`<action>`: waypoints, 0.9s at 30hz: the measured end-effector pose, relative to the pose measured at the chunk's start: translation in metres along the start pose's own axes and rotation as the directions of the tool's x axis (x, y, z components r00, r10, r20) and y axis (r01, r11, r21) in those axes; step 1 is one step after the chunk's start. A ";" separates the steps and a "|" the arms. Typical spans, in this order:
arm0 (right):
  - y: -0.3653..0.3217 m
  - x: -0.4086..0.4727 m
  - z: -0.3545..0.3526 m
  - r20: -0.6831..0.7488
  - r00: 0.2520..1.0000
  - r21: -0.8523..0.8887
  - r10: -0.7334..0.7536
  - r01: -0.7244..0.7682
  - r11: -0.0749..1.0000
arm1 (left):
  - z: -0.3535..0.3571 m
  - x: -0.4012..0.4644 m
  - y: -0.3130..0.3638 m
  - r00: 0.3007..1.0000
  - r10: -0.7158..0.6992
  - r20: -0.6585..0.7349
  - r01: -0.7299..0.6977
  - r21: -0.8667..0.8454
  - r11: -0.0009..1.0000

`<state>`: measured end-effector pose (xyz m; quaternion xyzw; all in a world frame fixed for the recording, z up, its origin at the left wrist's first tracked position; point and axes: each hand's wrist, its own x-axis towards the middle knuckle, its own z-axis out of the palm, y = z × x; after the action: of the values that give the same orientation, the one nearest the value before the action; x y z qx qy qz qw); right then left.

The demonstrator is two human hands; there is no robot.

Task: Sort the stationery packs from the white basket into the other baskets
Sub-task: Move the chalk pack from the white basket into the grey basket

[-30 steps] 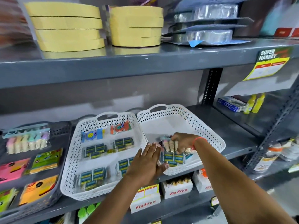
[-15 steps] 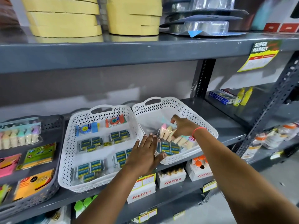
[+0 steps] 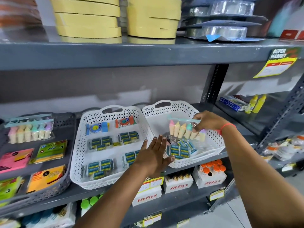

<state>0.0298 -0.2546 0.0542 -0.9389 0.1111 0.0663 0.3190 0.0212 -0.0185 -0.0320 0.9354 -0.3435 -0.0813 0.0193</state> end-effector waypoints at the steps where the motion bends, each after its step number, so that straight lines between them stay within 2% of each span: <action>1: -0.005 0.002 -0.003 -0.025 0.999 0.022 -0.031 0.032 0.999 | -0.002 -0.002 -0.003 1.000 -0.018 0.015 0.018 0.017 1.000; 5: -0.040 0.014 0.001 -0.081 0.979 0.166 -0.188 0.199 0.966 | -0.004 -0.026 -0.025 0.991 -0.127 0.053 0.124 0.046 0.991; 10: -0.099 0.029 0.042 -0.036 0.932 0.356 -0.361 0.350 0.867 | -0.004 -0.072 -0.052 0.981 -0.159 -0.112 0.167 0.061 0.984; 13: -0.141 0.036 0.077 0.004 0.892 0.439 -0.451 0.404 0.803 | 0.005 -0.110 -0.072 0.961 -0.236 -0.146 0.243 0.036 0.969; 16: -0.188 0.041 0.116 0.022 0.866 0.502 -0.500 0.423 0.755 | 0.015 -0.151 -0.103 0.920 -0.330 -0.210 0.349 0.059 0.935; 19: -0.237 0.043 0.160 0.093 0.826 0.489 -0.556 0.448 0.748 | 0.020 -0.184 -0.137 0.877 -0.451 -0.167 0.464 0.045 0.885; 23: -0.288 0.047 0.203 0.107 0.806 0.566 -0.582 0.432 0.702 | 0.023 -0.224 -0.179 0.864 -0.457 -0.211 0.478 0.060 0.876; 27: -0.335 0.055 0.237 0.082 0.802 0.607 -0.592 0.431 0.668 | 0.016 -0.256 -0.230 0.802 -0.502 -0.325 0.544 0.048 0.838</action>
<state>0.1539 0.1399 0.0524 -0.7763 -0.1898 0.0658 0.5974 -0.0265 0.3233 -0.0336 0.9940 -0.0693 0.0829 -0.0171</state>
